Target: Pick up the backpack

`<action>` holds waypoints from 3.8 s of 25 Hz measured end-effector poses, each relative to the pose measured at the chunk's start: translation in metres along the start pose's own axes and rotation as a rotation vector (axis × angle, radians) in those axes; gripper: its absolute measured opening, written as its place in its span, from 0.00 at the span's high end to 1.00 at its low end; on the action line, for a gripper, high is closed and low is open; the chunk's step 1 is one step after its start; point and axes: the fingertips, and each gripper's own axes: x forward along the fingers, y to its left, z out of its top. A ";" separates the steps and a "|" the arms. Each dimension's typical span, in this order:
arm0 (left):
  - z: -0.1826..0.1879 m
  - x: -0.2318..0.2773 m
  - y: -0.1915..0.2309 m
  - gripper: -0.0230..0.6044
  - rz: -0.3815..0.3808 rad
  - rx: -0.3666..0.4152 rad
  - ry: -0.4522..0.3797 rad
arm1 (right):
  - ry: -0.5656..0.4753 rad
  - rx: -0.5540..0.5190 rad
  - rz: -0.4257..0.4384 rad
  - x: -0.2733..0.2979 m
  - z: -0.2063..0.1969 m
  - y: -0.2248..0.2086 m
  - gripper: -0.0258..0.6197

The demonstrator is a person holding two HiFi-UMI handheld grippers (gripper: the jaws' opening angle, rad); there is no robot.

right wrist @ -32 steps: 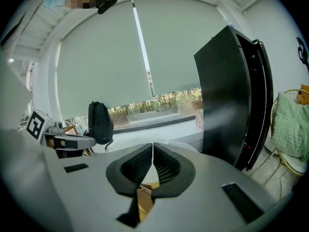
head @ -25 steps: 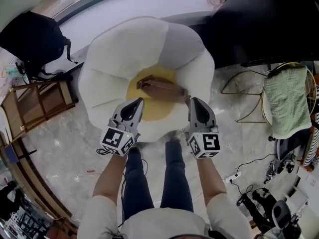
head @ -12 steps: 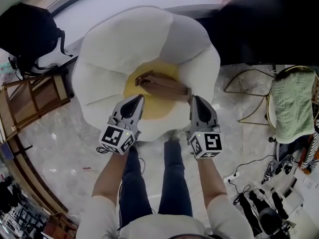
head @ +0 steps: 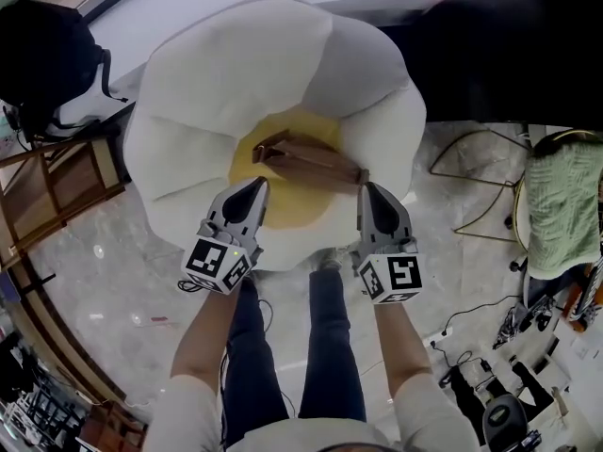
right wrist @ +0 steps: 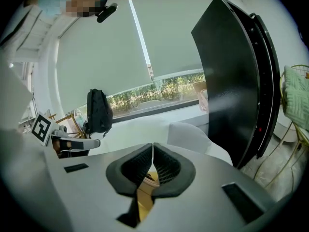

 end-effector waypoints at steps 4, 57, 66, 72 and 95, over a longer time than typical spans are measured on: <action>-0.014 0.005 0.009 0.91 0.009 -0.018 0.008 | 0.019 -0.008 0.006 0.009 -0.014 -0.003 0.91; -0.194 0.087 0.105 0.46 0.109 -0.333 0.308 | 0.302 -0.062 -0.013 0.069 -0.137 -0.051 0.52; -0.185 0.109 0.099 0.46 0.056 -0.269 0.273 | 0.314 -0.094 -0.027 0.077 -0.142 -0.055 0.53; -0.187 0.113 0.097 0.47 0.064 -0.288 0.254 | 0.296 -0.127 -0.057 0.078 -0.142 -0.060 0.58; -0.145 0.098 0.066 0.72 0.031 -0.141 0.313 | 0.268 -0.021 -0.142 0.047 -0.119 -0.061 0.71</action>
